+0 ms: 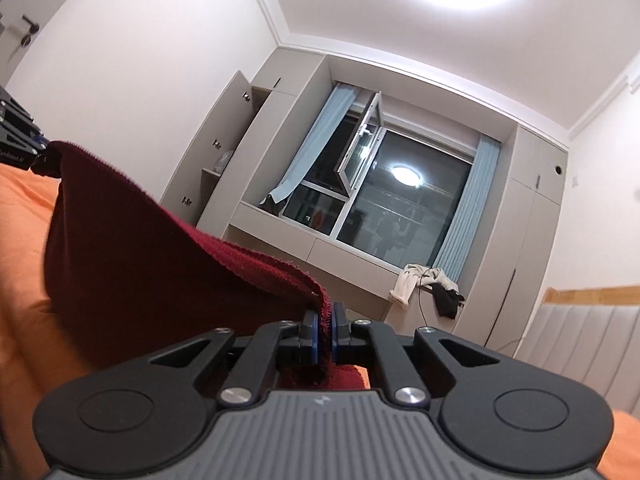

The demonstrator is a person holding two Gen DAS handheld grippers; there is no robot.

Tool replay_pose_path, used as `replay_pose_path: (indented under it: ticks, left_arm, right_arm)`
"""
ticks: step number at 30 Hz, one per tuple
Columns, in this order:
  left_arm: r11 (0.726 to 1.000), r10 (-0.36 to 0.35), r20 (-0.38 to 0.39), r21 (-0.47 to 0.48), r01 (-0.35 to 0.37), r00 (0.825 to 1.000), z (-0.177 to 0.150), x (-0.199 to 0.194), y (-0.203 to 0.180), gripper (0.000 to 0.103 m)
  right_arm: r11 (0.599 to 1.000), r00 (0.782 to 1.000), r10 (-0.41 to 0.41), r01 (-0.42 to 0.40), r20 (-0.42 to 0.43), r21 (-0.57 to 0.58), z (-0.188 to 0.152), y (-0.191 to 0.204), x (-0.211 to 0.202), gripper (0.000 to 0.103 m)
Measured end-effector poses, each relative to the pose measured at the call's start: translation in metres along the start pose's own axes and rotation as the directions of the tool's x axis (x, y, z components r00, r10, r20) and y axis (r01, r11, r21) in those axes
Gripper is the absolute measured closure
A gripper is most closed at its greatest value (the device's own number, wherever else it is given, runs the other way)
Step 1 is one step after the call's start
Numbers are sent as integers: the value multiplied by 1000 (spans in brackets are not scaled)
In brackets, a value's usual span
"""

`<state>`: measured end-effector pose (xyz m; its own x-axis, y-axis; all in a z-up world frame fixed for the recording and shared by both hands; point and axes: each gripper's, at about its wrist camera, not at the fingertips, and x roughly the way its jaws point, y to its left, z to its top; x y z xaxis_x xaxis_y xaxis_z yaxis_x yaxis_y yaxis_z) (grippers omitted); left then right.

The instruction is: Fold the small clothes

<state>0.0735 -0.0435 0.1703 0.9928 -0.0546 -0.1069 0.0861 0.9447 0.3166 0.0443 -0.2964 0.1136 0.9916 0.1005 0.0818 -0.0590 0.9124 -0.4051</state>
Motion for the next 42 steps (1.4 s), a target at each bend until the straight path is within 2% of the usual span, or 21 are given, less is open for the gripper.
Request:
replay_pose_path:
  ticks: [5,8,11,15,19,24,26,27,28,29,30,31,32,34,36,39,40,42]
  left_arm:
    - [994,15,-52,-105,-20,999,10,83,13,97]
    - [992,34,-88,-117,-44,996,8,132,16,97]
    - [988,32,-165,-142,-56,986,-1,183,19,97]
    - [979,14,-279,-193,-71,960,-19,251,26,97]
    - [970,-1,-367,-228,-88,930,-41,301,29,97]
    - [975,-17,-448,-207,-85,894,-72,335,18,96]
    - [975,-25,-478,-205,-83,878,-82,343,15,93]
    - [975,-27,-490,-207,-86,871,-87,347,16,90]
    - [974,-27,-500,-208,-89,866,-91,351,17,86]
    - [974,-27,-508,-208,-93,861,-95,353,17,80]
    - [973,-21,-517,-208,-102,856,-96,355,18,74]
    - [972,-10,-521,-207,-115,853,-97,355,19,57]
    - [969,-1,-522,-212,-129,853,-95,356,21,37]
    - [960,7,-504,-237,-147,864,-92,348,26,20]
    - [953,10,-481,-262,-154,877,-88,340,31,18]
    - [953,24,-461,-259,-160,887,-86,333,31,5]
    - [955,33,-465,-247,-165,885,-86,334,29,3]
    - [960,38,-491,-225,-169,870,-92,338,25,4]
  right_arm:
    - [999,999,18,-19,-37,-37,1,-5,83,97]
    - [998,997,36,-39,-65,-45,-3,-3,128,97]
    - [997,991,70,-74,-114,-34,-12,0,176,97]
    - [992,974,125,-125,-190,12,-32,4,231,96]
    - [987,950,162,-158,-267,38,-59,12,267,96]
    - [982,927,186,-171,-325,75,-94,21,295,96]
    - [980,918,199,-175,-344,99,-105,21,301,86]
    - [977,906,212,-189,-366,99,-109,22,303,83]
    - [977,901,215,-193,-378,96,-113,23,302,75]
    - [978,901,209,-184,-380,102,-115,22,302,57]
    - [978,902,206,-176,-378,112,-116,19,302,47]
    - [976,902,212,-178,-376,124,-116,16,301,29]
    - [974,901,221,-184,-373,132,-116,13,300,18]
    - [971,904,232,-195,-359,136,-111,6,299,11]
    - [971,905,235,-206,-355,118,-110,6,293,7]
    - [983,901,184,-177,-392,54,-112,13,300,1]
    - [986,898,161,-160,-409,37,-114,15,303,1]
    - [992,892,122,-115,-436,44,-120,7,308,1]
